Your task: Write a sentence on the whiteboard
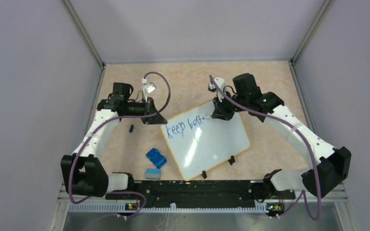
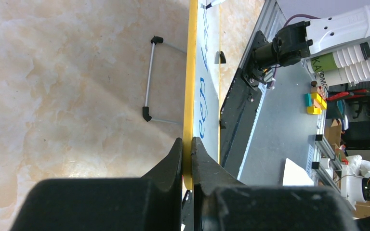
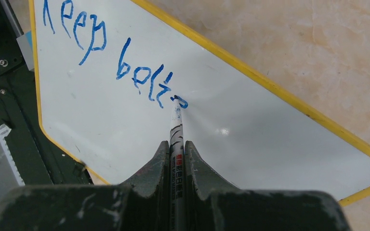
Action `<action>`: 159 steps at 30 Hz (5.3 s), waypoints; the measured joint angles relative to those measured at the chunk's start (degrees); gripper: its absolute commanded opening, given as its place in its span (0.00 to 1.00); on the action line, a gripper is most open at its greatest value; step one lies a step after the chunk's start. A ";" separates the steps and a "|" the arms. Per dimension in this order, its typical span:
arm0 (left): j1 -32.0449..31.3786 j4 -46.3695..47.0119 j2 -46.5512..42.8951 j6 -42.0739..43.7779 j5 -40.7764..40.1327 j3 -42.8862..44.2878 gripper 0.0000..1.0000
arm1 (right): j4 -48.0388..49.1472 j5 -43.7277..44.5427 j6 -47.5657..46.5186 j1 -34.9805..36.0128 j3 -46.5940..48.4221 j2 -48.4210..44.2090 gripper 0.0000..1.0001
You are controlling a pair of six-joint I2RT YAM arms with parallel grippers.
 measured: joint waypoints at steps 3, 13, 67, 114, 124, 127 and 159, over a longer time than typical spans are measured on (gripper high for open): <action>-0.02 0.00 0.02 0.00 0.02 0.00 0.00 | 0.00 0.17 0.00 0.24 0.00 0.00 0.00; -0.04 0.00 0.02 0.00 0.00 0.00 0.00 | 0.00 0.39 -0.02 0.44 -0.11 -0.04 0.00; -0.15 0.02 0.00 -0.02 0.22 0.00 0.00 | -2.67 3.69 -0.55 -0.70 2.10 -1.73 0.00; -0.17 0.09 0.00 -0.02 0.00 0.00 0.00 | -3.04 6.38 -1.60 -0.74 2.14 -0.66 0.00; -0.20 0.07 0.00 -0.02 0.24 0.00 0.00 | -4.09 6.23 -1.68 -1.07 2.86 -0.92 0.00; -0.20 0.07 0.00 0.00 0.26 0.00 0.00 | -4.61 6.12 -1.90 -1.60 2.86 -1.66 0.00; -0.20 0.13 0.00 0.02 0.00 0.00 0.00 | -4.52 6.05 -2.64 -2.99 2.80 -0.39 0.00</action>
